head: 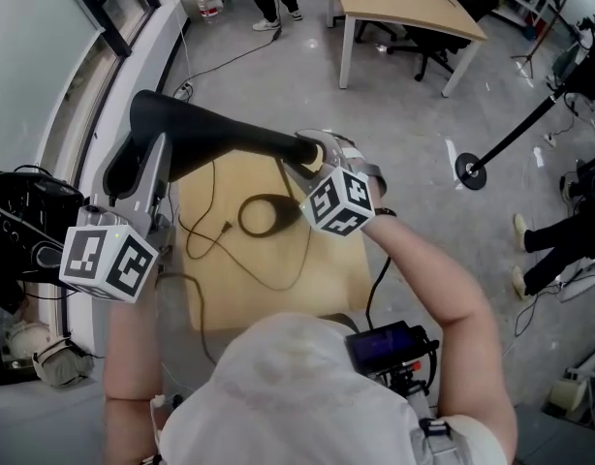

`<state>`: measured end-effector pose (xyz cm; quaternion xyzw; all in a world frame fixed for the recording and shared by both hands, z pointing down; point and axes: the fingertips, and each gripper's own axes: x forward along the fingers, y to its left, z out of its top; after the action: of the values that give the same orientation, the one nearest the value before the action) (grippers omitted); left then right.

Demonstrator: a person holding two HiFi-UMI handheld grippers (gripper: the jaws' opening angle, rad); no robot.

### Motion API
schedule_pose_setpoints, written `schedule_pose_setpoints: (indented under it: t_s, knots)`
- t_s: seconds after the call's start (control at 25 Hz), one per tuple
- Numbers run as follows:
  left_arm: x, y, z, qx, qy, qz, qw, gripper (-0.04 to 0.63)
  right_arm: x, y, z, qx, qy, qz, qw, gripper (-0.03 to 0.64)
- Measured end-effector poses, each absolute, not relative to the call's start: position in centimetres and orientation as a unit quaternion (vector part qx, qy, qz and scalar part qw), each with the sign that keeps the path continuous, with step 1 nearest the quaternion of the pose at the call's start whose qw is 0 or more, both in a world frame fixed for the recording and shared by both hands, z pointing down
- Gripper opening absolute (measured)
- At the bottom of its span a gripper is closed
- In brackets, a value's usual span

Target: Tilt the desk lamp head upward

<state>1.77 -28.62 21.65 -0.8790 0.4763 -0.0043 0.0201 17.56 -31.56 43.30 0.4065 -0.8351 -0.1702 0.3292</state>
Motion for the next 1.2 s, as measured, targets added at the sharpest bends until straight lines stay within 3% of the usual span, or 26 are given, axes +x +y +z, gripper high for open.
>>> schedule_pose_setpoints:
  t_s: [0.32, 1.2]
  knots:
    - [2.7, -28.2, 21.1, -0.874, 0.486, -0.004, 0.029, 0.132, 17.7, -30.9, 43.5, 0.366, -0.855, -0.147, 0.337, 0.235]
    - [6.3, -28.4, 18.7, -0.866, 0.497, -0.023, 0.057, 0.161, 16.6, -31.2, 43.8, 0.361, -0.894, -0.103, 0.245, 0.233]
